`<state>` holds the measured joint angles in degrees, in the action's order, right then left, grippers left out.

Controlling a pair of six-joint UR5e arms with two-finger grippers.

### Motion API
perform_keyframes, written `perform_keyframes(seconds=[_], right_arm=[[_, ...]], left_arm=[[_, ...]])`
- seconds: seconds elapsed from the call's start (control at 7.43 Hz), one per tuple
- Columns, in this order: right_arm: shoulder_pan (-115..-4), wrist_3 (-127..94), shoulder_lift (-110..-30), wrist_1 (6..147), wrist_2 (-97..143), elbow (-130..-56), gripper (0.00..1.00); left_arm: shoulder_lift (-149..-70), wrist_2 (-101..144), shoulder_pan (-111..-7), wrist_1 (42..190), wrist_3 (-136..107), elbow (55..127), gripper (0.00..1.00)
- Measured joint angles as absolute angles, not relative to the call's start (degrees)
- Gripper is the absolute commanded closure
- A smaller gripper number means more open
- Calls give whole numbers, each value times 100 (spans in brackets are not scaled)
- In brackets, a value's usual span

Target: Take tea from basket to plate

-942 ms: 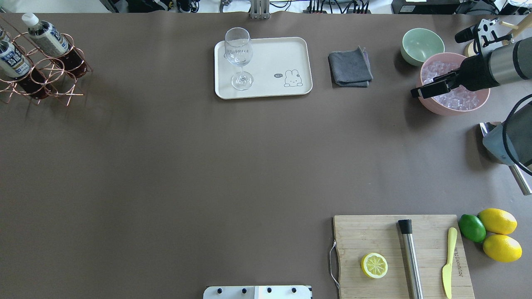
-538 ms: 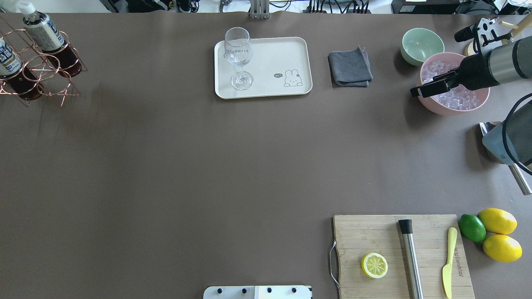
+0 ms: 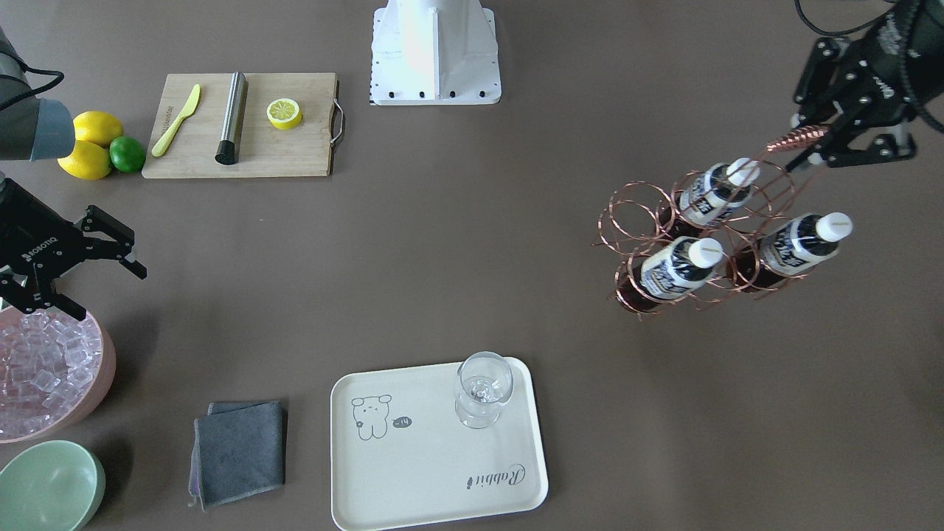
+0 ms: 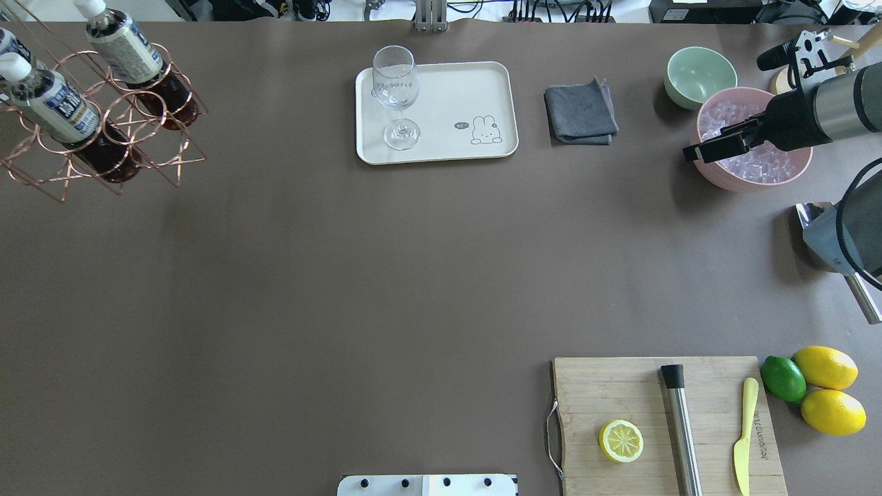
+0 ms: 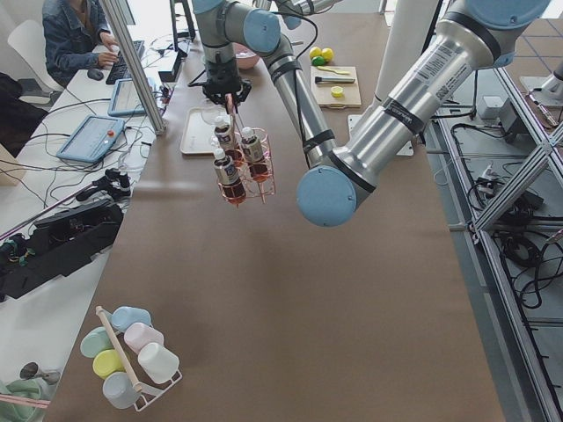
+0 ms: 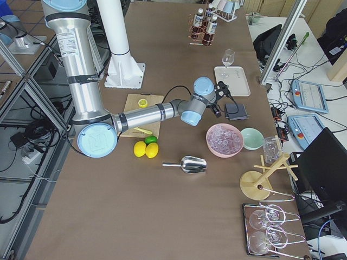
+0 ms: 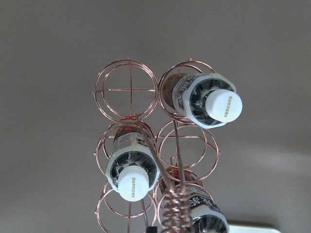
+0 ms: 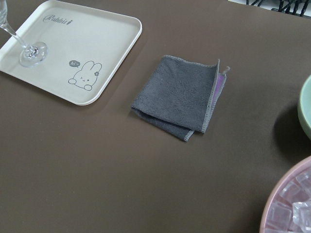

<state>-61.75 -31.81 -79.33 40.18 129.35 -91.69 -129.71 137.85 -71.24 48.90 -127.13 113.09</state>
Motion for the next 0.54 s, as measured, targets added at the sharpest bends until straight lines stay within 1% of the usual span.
perform_keyframes(seconds=[0.54], right_arm=[[-6143,-3195,-7911,4025,12904,-9159,0]], left_arm=[[-14186,13779,-5391,5341,-15038,11480,100]])
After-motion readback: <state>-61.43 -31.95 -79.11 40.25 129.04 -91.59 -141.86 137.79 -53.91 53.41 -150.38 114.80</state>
